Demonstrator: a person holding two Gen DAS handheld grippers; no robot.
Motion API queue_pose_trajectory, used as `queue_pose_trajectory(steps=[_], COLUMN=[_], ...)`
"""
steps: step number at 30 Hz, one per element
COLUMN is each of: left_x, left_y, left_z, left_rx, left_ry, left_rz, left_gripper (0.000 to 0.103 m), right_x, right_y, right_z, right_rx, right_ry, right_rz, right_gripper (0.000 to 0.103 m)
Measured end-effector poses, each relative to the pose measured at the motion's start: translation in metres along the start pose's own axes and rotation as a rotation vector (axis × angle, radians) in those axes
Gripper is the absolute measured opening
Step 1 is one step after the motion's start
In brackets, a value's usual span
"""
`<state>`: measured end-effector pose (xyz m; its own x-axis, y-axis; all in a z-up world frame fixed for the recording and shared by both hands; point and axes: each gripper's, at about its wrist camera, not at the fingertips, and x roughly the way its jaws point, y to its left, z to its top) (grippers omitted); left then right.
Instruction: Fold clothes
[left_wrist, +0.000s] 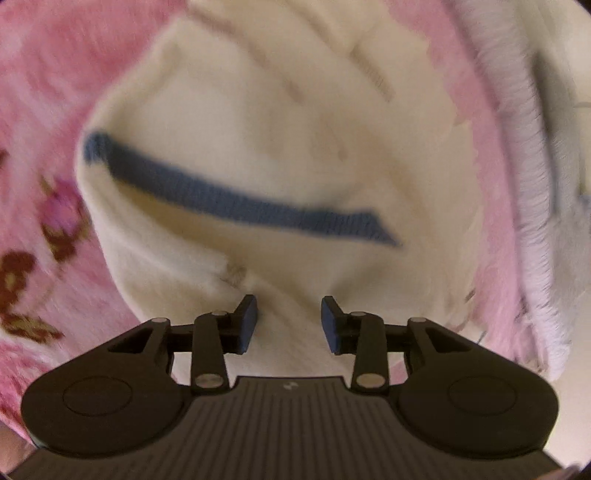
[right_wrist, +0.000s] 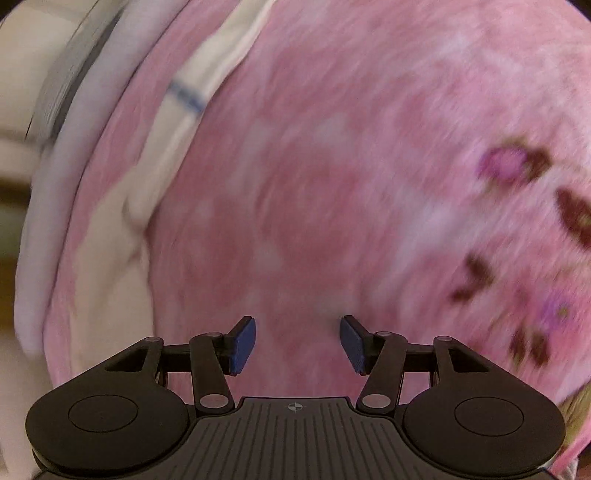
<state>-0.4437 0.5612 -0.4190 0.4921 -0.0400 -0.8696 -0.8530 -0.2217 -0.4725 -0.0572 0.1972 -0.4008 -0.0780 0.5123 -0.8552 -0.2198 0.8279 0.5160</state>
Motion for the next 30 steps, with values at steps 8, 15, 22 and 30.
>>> queue_pose_trajectory(steps=[8, 15, 22, 30], left_x=[-0.033, -0.117, -0.062, -0.021], left_y=[0.006, 0.035, 0.017, 0.011], left_z=[-0.005, 0.023, -0.007, -0.002], left_rx=[0.170, 0.286, 0.253, 0.021], left_ry=[-0.163, -0.320, -0.072, -0.085], left_rz=[0.132, 0.228, 0.134, 0.146], left_gripper=[0.000, 0.000, 0.030, 0.031], right_x=[0.010, 0.031, 0.045, 0.042], right_y=[0.019, 0.093, 0.121, 0.096], right_z=[-0.048, -0.125, -0.181, -0.157], right_rx=[0.009, -0.634, -0.967, -1.081], right_ry=[0.118, 0.315, 0.314, 0.178], right_rz=[0.065, 0.139, 0.061, -0.090], right_gripper=[0.055, 0.055, 0.055, 0.055])
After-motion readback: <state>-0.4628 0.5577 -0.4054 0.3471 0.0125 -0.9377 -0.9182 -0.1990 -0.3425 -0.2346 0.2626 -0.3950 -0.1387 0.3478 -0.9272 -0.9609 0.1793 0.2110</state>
